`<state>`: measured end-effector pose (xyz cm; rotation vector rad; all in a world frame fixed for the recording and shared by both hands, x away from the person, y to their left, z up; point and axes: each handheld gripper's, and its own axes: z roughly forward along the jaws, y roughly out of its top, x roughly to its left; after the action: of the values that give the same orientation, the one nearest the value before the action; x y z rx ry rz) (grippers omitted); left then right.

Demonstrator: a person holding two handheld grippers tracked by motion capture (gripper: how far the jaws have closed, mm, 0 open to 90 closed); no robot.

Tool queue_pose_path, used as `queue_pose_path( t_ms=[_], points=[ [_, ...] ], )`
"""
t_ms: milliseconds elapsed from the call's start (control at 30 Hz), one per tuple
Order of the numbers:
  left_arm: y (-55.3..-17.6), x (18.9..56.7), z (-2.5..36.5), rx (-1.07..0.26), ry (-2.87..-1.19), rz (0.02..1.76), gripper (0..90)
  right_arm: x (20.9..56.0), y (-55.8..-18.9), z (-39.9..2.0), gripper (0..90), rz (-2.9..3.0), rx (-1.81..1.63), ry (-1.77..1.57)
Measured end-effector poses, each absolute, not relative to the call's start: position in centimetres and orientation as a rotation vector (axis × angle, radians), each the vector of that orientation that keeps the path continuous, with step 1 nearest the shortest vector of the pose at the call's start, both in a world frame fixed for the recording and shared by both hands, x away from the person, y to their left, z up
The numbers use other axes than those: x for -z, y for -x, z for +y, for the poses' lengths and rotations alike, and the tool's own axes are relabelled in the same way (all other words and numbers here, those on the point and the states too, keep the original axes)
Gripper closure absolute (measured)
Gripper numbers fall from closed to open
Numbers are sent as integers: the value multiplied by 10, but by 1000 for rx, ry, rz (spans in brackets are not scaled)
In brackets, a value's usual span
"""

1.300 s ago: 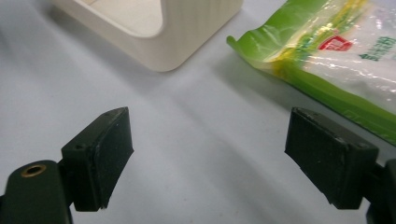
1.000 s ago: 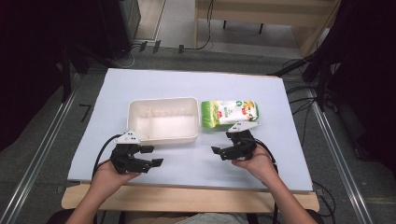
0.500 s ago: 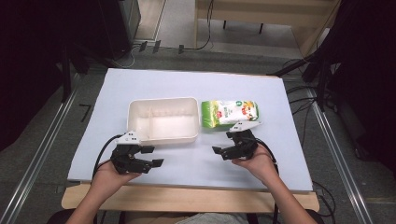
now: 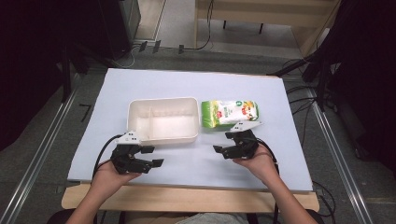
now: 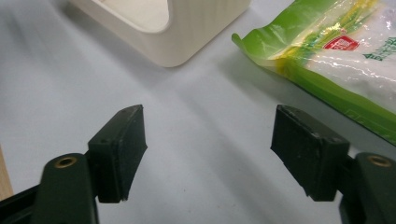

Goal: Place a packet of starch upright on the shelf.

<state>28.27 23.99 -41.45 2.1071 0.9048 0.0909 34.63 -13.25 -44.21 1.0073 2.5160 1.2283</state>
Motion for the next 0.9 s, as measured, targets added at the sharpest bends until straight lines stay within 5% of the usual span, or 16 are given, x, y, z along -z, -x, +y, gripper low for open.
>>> queue_pose_path(
  t_ms=[333, 467, 633, 900],
  points=[
    [-283, 414, 241, -89, -2098, 911, 338, 440, -348, -134, 367, 2496, -1225, -1044],
    [-283, 414, 240, -89, -2098, 907, 337, 439, -353, -134, 462, 2482, -1219, -1082],
    [-283, 414, 240, -93, -2102, 901, 337, 441, -365, -133, 701, 2477, -1191, -1155],
    [-283, 414, 240, -96, -2102, 903, 337, 449, -385, -133, 866, 2481, -1133, -1212]
  ],
)
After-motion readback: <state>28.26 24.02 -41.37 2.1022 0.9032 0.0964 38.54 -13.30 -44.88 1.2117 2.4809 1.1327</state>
